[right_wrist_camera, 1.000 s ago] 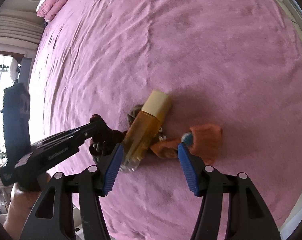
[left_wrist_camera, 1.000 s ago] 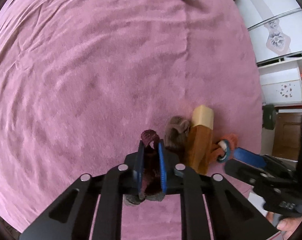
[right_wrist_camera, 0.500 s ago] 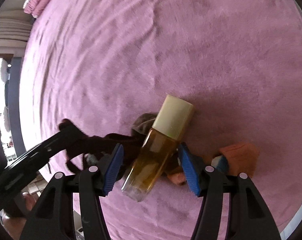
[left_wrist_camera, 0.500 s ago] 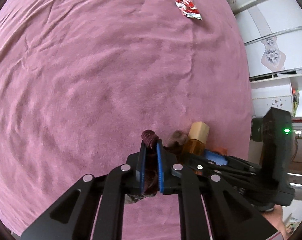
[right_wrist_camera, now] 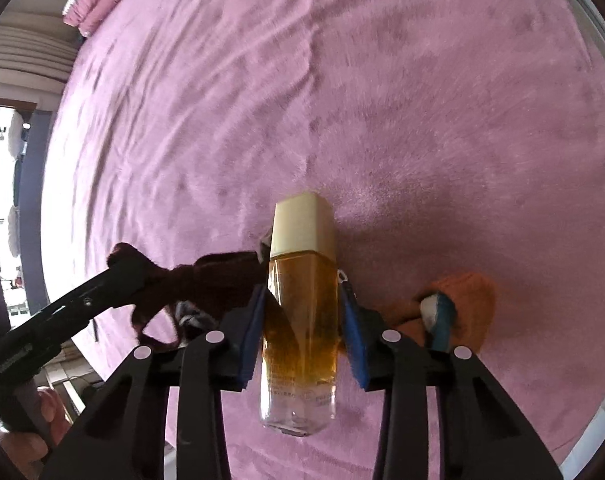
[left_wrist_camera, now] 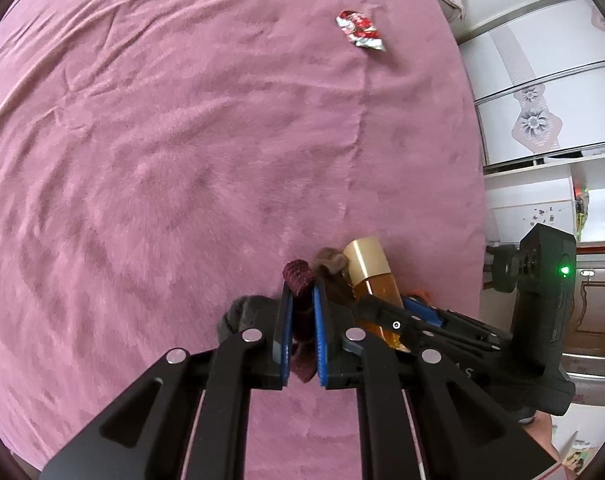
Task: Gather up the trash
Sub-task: 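Grasp the perfume bottle with the right tool while the left tool grasps the dark sock, then carry the perfume bottle and dark sock over the yellow bin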
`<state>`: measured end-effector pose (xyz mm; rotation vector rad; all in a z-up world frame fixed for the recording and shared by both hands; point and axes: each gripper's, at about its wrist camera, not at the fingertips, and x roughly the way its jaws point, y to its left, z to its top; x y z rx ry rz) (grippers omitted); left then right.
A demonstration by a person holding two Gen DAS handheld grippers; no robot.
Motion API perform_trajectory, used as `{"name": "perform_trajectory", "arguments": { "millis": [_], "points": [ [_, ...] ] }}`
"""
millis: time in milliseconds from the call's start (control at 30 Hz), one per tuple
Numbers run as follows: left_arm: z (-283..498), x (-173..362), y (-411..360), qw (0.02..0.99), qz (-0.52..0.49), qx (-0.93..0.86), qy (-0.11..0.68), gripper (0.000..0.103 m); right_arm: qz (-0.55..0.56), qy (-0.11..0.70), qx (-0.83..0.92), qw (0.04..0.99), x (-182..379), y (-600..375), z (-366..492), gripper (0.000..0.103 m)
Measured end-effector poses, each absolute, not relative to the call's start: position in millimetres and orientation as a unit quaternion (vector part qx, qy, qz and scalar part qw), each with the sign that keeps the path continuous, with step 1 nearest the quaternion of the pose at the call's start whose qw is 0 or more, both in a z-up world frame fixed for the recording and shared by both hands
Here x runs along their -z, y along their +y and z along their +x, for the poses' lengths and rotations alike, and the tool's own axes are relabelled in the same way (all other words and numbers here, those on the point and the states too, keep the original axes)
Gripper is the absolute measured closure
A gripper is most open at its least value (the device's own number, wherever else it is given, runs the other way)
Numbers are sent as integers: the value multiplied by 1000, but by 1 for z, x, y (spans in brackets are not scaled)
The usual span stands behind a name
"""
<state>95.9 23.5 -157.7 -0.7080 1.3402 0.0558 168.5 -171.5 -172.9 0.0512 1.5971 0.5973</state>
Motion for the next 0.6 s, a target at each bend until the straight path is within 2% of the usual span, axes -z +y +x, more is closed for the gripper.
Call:
{"name": "perform_trajectory", "arguments": {
  "millis": [333,600],
  "points": [
    [77,115,-9,744,-307,-10,593,93,82,698,-279,655,140,-207,150,67],
    [66,96,-67,745,-285,27,602,94,115,686,-268,667,118,-252,130,67]
  ]
}}
